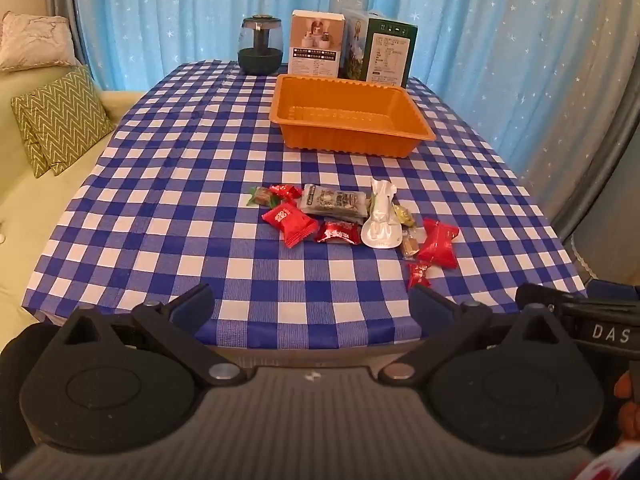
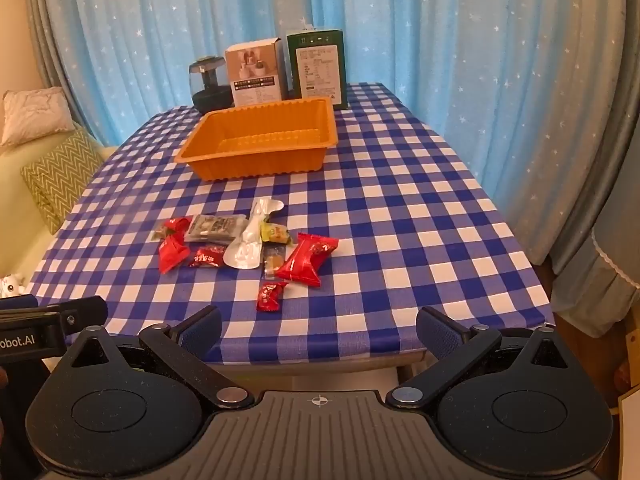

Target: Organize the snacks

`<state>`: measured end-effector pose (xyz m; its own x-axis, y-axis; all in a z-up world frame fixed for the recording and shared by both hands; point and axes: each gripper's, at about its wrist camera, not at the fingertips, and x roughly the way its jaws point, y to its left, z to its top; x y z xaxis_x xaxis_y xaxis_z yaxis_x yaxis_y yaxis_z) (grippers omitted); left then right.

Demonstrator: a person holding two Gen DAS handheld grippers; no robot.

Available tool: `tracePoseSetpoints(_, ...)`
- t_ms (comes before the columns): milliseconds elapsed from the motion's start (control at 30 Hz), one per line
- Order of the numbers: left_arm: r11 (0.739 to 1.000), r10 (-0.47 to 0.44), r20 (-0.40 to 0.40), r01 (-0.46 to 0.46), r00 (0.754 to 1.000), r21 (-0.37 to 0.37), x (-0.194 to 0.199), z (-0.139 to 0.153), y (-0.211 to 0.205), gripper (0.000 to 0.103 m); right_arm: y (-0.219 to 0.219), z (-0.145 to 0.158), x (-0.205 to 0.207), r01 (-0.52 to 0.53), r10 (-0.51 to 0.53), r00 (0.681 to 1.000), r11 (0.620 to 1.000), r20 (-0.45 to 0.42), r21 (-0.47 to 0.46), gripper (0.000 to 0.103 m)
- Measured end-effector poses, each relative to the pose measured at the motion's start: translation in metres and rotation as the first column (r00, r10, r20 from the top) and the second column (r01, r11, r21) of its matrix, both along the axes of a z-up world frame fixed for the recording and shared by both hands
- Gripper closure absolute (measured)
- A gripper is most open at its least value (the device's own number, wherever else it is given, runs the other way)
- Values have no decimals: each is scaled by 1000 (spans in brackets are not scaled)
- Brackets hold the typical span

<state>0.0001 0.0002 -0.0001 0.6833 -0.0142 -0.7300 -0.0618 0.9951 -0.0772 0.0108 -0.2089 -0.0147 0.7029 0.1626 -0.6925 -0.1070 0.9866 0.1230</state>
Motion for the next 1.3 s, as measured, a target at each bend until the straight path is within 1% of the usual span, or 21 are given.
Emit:
tracePoseSetpoints(67,1000,-1,-1,1,1000,5,1,-1,-1,0,0,1,-1,-1,1,1000,1000,-2,2,1)
tracePoseSetpoints(167,1000,-7,-6,7,1000,1,6,7,5,0,1,1,-1,-3,3,1000,1000,-5,3,1)
tracePoseSetpoints(300,1000,-5,5,5,1000,-6,7,10,4,0,0,2,0,-3,3,1000,1000,-9,2,1)
tracePoseSetpoints(367,1000,-1,27,1,1000,-7,-2,4,2,0,0,2,-2,-3,3,1000,1000,1,-1,1)
tracePoseSetpoints(467,1000,-6,28,6,1000,-3,-2,5,1,0,-2,-1,1,-3,3,1000,1000,1,3,1)
tracePoseSetpoints(667,1000,-18,31,18,999,15,-3,6,0,0,3,5,-2,-3,3,1000,1000,4,1,1)
tracePoseSetpoints(900,1000,-24,31,24,999,-1,-3,6,4,0,2,4,-2,-5,5,1000,1000,4,4,1)
tracePoseSetpoints(1300,1000,-30,34,30,999,-3,-5,6,5,0,2,4,-3,-7,7,1000,1000,7,6,1)
